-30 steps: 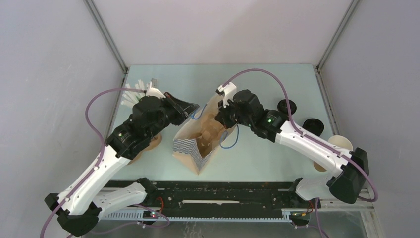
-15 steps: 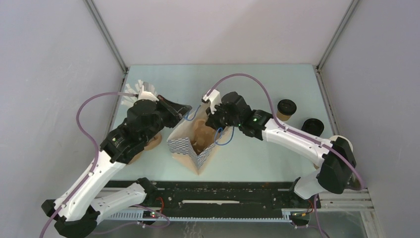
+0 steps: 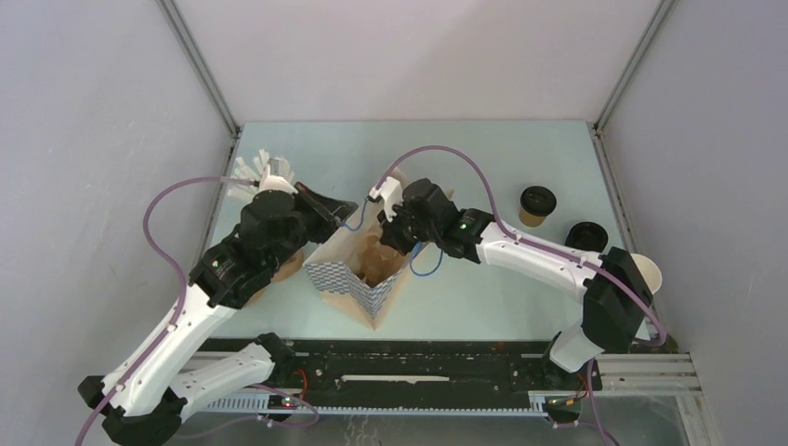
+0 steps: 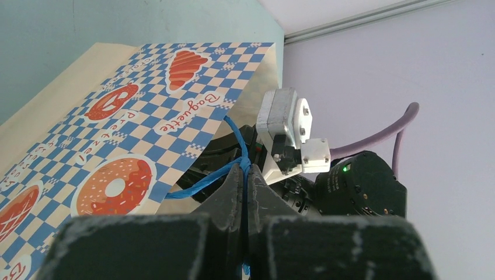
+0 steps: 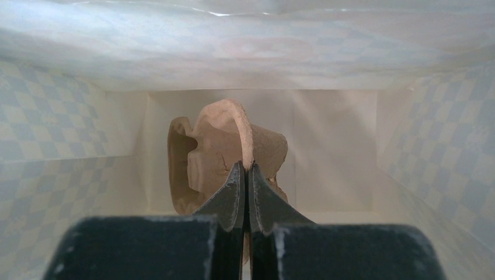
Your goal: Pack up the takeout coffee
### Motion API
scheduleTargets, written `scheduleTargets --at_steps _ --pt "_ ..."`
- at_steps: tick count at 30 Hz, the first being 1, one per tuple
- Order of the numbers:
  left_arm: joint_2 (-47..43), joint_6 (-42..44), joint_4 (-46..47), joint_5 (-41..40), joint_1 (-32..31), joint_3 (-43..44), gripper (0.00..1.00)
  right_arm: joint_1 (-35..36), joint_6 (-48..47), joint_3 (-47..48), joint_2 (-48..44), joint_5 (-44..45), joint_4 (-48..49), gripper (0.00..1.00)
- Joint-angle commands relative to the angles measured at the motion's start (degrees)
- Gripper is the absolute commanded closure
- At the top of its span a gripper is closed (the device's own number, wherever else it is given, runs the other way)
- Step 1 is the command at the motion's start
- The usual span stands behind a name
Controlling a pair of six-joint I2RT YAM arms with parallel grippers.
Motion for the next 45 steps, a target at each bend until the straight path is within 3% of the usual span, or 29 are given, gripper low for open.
scheduleTargets --at_steps 1,7,10,15,21,27,32,37,45 --pt "-1.3 0.7 0.5 -1.2 0.4 -1.3 1.0 0.6 -1.7 1.0 1.1 -1.1 0.5 1.0" --pt "-2.1 1.3 -0.5 -1.9 0.9 -1.1 1.0 0.6 -3.0 1.8 1.4 1.2 0.0 0.9" --pt "-2.1 1.5 -0.7 -1.7 1.1 -1.3 1.0 0.8 -3.1 3.3 1.7 5.7 -1.1 0.81" --pt "-2.2 2.4 -1.5 -1.7 1.5 -1.3 1.0 1.6 -2.9 15.1 3.0 18.2 -10.7 0.27" --pt "-2.6 6.1 -2.7 -2.3 2.0 -0.7 1.0 1.9 -1.8 33.0 -0.1 20.0 -26.4 0.07" --pt "-2.0 11.7 -4.6 -3.0 2.2 0.8 0.98 0.9 2.1 40.6 -5.0 22.6 -37.5 0.01" --pt "-1.1 16.2 -7.5 -3.4 2.2 3.7 0.75 -4.9 6.7 29.1 -14.9 29.6 -37.0 0.0" --pt "0.3 20.1 -12.5 -2.8 2.2 7.5 0.57 -20.8 13.4 16.6 -23.0 27.0 -36.1 0.0" --pt "0.9 25.0 -20.8 -4.1 2.2 17.0 0.23 -39.9 15.6 11.9 -18.9 22.4 -38.2 0.0"
